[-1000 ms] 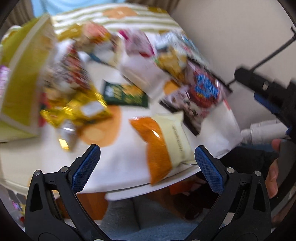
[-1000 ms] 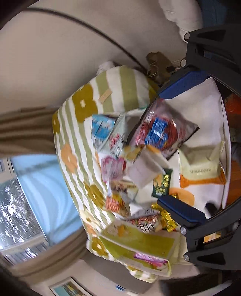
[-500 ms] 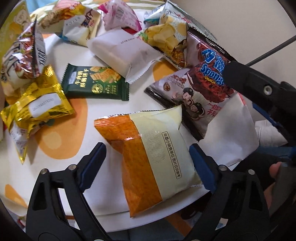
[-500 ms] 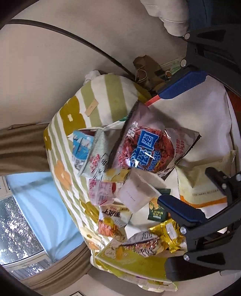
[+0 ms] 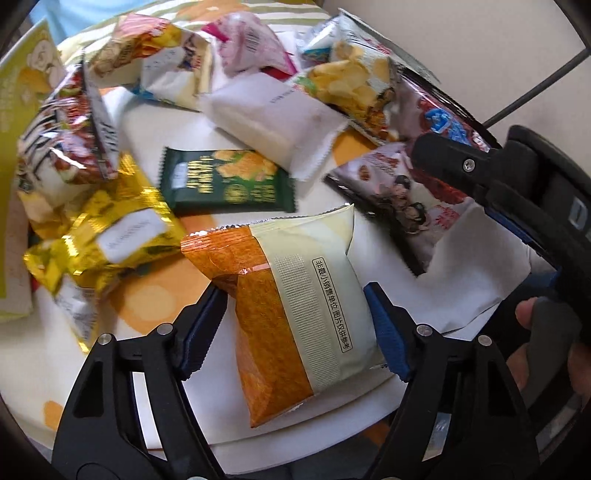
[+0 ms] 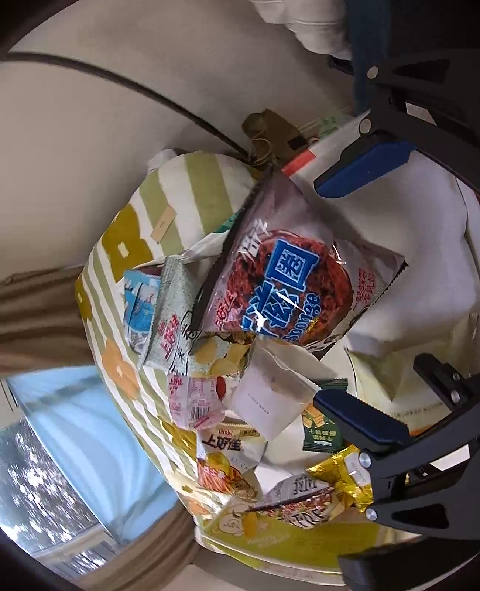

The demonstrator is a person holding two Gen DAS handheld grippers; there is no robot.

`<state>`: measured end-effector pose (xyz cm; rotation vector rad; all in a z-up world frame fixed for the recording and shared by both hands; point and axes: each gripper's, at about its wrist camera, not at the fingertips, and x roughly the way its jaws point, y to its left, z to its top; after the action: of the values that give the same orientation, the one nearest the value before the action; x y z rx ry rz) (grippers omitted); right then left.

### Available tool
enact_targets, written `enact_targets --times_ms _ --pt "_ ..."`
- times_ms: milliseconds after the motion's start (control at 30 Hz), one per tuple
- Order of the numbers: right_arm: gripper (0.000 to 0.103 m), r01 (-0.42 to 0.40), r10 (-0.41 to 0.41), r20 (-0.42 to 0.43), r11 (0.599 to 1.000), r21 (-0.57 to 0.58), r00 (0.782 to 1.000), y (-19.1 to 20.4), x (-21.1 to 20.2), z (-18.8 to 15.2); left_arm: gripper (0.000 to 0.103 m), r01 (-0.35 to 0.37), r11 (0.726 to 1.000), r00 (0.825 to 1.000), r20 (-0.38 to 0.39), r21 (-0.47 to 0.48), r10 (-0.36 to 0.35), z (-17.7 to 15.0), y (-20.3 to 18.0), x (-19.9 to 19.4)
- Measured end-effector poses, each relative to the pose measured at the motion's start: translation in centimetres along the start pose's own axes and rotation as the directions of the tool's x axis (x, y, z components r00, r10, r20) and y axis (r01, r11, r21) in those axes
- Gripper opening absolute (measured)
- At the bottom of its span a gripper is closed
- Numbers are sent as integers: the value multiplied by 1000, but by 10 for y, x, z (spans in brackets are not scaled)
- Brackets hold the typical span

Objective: Organize snacks
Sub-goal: 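Grasp the orange-and-cream bag with the left tool while the right tool grasps the brown Sponge bag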

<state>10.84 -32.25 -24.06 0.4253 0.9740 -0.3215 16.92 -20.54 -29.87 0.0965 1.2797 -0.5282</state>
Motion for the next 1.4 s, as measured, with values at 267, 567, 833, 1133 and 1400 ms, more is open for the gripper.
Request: enact_targets --times_ms 267,567,833,1133,1400 --pt "103 17 -18 7 992 125 1000 0 20 0 73 -40 998 999 12 47 40 8 29 -9" --pt "81 46 -47 4 985 167 999 -7 38 9 73 -41 996 999 12 81 40 23 24 5" --pt "64 23 -21 -13 984 174 1000 -13 37 6 64 -14 996 1000 12 91 13 2 2 0" --pt "55 -30 29 8 991 131 1000 -17 20 6 59 -2 996 1000 28 85 0 -12 -14 -14" --pt "55 -56 54 45 996 68 998 -15 -3 8 58 13 998 997 76 55 -17 -17 -15 -37"
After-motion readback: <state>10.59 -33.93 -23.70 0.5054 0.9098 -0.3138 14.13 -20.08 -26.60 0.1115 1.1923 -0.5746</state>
